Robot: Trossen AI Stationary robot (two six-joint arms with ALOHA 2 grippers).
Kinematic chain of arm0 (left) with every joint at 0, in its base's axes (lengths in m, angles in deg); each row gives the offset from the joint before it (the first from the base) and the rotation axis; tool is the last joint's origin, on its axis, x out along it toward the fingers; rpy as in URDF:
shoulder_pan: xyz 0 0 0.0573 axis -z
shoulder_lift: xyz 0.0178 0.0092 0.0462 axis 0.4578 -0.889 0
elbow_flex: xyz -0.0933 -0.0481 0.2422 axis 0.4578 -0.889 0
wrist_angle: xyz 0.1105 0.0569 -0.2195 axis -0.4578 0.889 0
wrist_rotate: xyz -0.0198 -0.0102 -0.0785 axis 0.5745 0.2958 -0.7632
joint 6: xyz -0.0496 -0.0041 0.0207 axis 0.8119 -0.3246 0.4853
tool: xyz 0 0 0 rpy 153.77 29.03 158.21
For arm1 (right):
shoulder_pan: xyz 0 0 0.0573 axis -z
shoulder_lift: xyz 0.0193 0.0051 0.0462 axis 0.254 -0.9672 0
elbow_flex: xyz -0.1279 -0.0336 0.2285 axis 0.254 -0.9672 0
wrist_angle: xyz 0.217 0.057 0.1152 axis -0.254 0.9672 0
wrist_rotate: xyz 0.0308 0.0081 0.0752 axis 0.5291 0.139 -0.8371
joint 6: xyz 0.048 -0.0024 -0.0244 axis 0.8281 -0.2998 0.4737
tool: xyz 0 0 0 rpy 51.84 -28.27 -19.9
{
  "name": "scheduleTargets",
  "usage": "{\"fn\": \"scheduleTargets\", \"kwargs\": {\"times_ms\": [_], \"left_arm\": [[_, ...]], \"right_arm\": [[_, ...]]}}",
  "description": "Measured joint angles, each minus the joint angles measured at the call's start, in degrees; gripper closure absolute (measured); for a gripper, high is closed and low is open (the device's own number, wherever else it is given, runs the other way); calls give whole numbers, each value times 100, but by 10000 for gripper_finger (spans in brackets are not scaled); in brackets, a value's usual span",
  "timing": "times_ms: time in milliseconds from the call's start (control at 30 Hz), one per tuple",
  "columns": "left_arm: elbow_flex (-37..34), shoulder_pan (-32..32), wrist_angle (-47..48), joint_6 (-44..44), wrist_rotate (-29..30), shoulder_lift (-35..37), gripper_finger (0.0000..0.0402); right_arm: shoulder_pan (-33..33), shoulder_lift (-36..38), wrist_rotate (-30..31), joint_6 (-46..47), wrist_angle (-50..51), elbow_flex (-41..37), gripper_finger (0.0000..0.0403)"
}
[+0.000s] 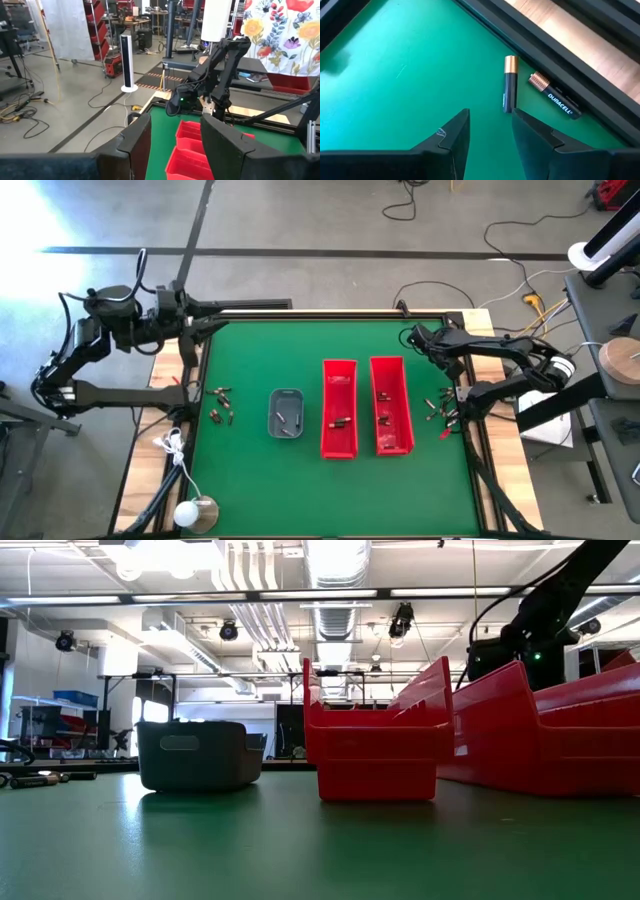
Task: Sort batteries
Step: Put the small black battery into the right red bin
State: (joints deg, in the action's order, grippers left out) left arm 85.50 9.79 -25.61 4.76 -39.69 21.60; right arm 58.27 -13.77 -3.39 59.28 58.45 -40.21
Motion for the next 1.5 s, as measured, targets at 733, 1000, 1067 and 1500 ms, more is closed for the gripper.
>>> {"fn": "scheduleTargets", "kwargs": {"times_ms": [733, 1000, 1067, 1500], "left_arm": [[1, 0, -135, 245, 90, -290, 251], [2, 0, -330, 413, 89, -479, 251], [2, 0, -469, 504, 87, -440, 251], [2, 0, -1216, 351, 85, -138, 251]], "right_arm": [[70, -1104, 601, 403, -221, -48, 316], [-172, -901, 695, 125, -256, -57, 376], [-352, -555, 721, -53, -179, -10, 381], [-2410, 1949, -284, -6574, -578, 1505, 382]]}}
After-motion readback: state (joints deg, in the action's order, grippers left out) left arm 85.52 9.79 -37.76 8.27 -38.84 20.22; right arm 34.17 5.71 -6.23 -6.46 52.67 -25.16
